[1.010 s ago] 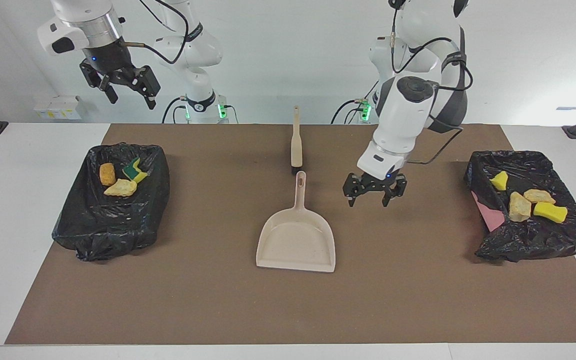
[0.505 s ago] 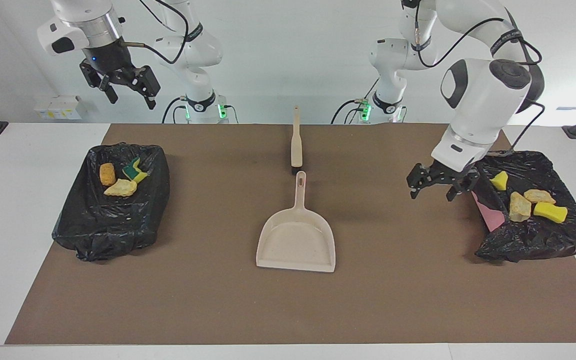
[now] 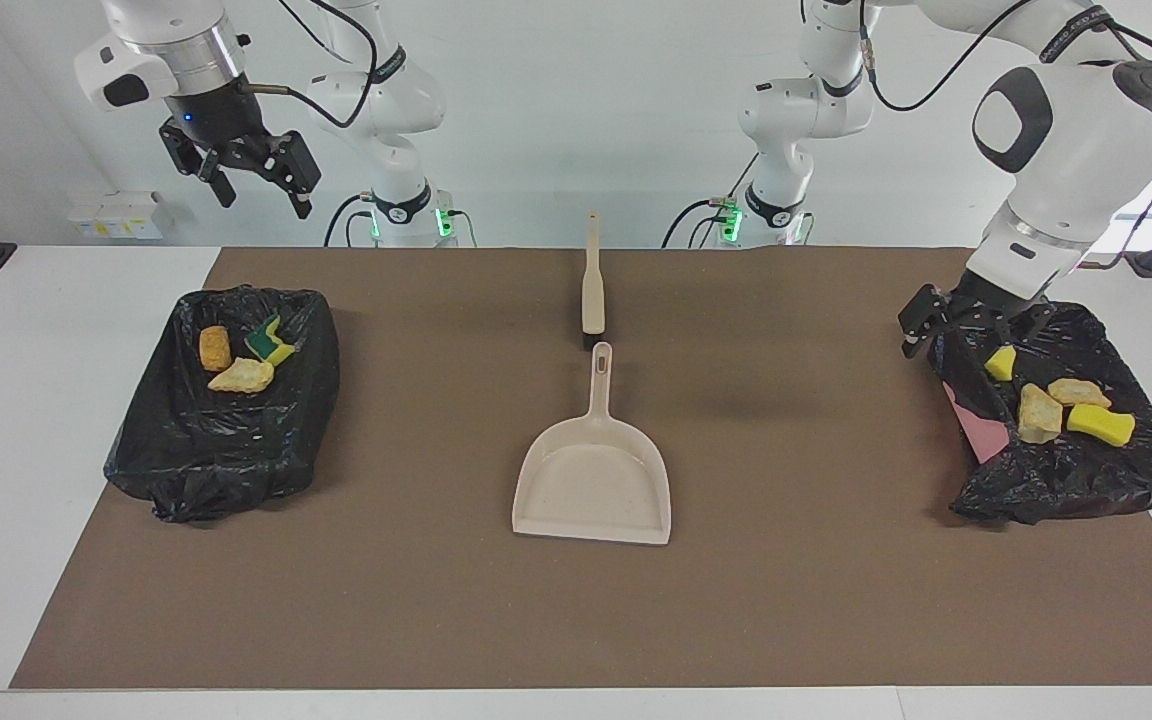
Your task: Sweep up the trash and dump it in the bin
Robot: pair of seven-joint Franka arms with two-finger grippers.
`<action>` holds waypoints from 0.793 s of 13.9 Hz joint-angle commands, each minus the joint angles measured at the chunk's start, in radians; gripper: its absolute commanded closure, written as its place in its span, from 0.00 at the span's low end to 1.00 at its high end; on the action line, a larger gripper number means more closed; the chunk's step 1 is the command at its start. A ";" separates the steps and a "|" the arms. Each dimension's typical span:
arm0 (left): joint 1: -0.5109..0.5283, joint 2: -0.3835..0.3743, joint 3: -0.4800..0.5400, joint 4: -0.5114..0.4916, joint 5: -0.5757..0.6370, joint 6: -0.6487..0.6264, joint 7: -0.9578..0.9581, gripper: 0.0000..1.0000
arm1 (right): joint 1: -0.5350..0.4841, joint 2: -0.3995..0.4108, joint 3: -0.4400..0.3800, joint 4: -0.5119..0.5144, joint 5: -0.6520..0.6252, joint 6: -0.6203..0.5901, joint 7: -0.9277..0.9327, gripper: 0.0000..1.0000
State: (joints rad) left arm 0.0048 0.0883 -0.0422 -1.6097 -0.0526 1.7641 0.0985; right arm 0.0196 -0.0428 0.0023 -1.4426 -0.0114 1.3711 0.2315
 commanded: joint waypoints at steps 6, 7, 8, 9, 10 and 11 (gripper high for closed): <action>0.000 -0.121 -0.001 0.036 0.050 -0.230 0.017 0.00 | -0.009 -0.003 0.002 0.004 0.001 0.002 -0.023 0.00; 0.001 -0.122 0.001 0.036 0.050 -0.241 0.017 0.00 | -0.009 -0.003 0.002 0.004 0.001 0.002 -0.023 0.00; 0.000 -0.122 0.004 0.042 0.051 -0.256 0.018 0.00 | -0.009 -0.003 0.002 0.004 -0.001 0.002 -0.024 0.00; 0.000 -0.118 0.004 0.050 0.054 -0.290 0.018 0.00 | -0.009 -0.003 0.002 0.004 0.001 0.002 -0.024 0.00; 0.001 -0.108 0.004 0.065 0.051 -0.311 0.018 0.00 | -0.009 -0.003 0.002 0.004 -0.001 0.002 -0.023 0.00; 0.000 -0.107 0.004 0.071 0.050 -0.313 0.018 0.00 | -0.009 -0.003 0.002 0.004 -0.001 0.002 -0.023 0.00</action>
State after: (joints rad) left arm 0.0048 -0.0259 -0.0405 -1.5622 -0.0177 1.4868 0.1008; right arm 0.0196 -0.0428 0.0023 -1.4425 -0.0114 1.3711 0.2315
